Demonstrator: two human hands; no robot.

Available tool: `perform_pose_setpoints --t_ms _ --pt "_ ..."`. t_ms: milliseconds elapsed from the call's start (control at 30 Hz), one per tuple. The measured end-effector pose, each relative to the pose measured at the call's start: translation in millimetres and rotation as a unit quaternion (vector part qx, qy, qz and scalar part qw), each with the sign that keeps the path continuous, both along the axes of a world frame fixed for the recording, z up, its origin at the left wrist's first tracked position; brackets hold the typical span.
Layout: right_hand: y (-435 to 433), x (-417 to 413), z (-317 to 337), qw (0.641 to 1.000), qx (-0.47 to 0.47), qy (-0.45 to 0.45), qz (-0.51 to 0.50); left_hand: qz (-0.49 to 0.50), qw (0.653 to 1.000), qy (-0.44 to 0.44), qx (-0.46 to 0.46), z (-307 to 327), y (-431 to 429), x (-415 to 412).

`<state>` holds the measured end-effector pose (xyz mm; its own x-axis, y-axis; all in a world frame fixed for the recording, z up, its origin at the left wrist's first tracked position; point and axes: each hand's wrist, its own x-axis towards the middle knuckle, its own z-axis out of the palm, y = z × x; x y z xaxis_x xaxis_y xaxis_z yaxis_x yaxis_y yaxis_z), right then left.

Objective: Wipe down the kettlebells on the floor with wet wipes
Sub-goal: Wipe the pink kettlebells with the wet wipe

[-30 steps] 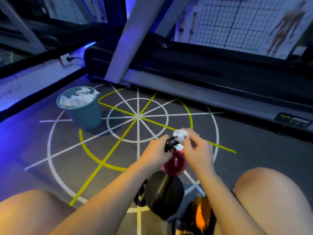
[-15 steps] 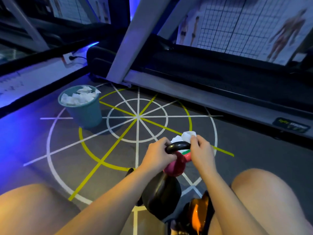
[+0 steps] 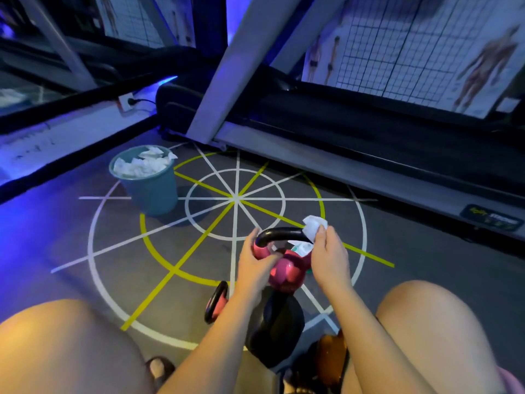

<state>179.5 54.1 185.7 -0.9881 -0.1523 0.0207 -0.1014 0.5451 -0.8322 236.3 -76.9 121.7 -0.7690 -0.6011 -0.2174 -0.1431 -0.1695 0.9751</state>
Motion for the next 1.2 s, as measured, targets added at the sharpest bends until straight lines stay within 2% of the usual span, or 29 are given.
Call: perform_pose_setpoints --t_ms 67,200,300,367,433,567,600,667,733,767,867,933,1033,1133,1200 --pt "-2.3 -2.0 -2.7 0.999 -0.004 0.0 -0.036 -0.021 1.0 -0.004 0.0 -9.6 6.4 -0.3" --pt "-0.3 -3.1 -3.2 0.998 0.016 0.009 -0.066 -0.031 0.996 0.036 0.078 -9.4 18.9 -6.5" --pt "-3.3 -2.2 2.3 0.987 0.14 0.076 0.016 -0.033 0.999 0.027 0.029 -8.6 29.4 -6.1" --pt "-15.7 2.8 2.4 0.964 0.193 0.148 0.111 -0.021 0.998 0.033 0.046 -9.5 35.2 -2.7" --pt "-19.6 3.7 0.2 0.955 0.195 0.176 0.139 -0.019 0.997 0.031 0.068 -14.8 36.0 -3.7" --pt "4.5 -6.7 18.1 0.99 0.132 0.045 0.026 -0.052 0.999 -0.009 -0.002 -11.2 32.0 -1.2" --pt "5.0 -3.7 20.7 0.988 0.146 0.05 0.024 -0.076 0.997 -0.016 -0.019 -11.1 32.6 -0.8" --pt "-4.6 9.8 16.2 0.972 0.179 0.131 0.079 -0.126 0.992 -0.016 -0.025 -11.1 35.3 -1.8" --pt "-13.9 24.5 3.3 0.949 0.198 0.199 0.146 -0.14 0.987 -0.029 -0.068 -6.1 35.7 -2.5" --pt "-13.0 21.2 0.6 0.946 0.195 0.213 0.148 -0.141 0.986 -0.037 -0.08 -7.1 36.4 -3.2" --pt "0.3 -0.7 0.8 0.974 0.149 0.156 0.063 -0.146 0.983 -0.039 -0.101 -13.5 39.5 -8.9" --pt "5.6 -8.7 -0.7 0.981 0.137 0.137 0.02 -0.145 0.982 -0.046 -0.109 -16.6 44.8 -13.7" --pt "0.1 7.1 -8.3 0.954 0.213 0.198 0.072 -0.126 0.983 -0.085 -0.106 -20.4 52.2 -23.0" --pt "1.5 10.0 -9.7 0.946 0.223 0.207 0.115 -0.139 0.984 -0.071 -0.086 -7.9 49.7 -19.6" --pt "8.6 0.8 -5.4 0.93 0.265 0.218 0.13 -0.132 0.987 -0.068 -0.055 -6.9 48.4 -20.7"
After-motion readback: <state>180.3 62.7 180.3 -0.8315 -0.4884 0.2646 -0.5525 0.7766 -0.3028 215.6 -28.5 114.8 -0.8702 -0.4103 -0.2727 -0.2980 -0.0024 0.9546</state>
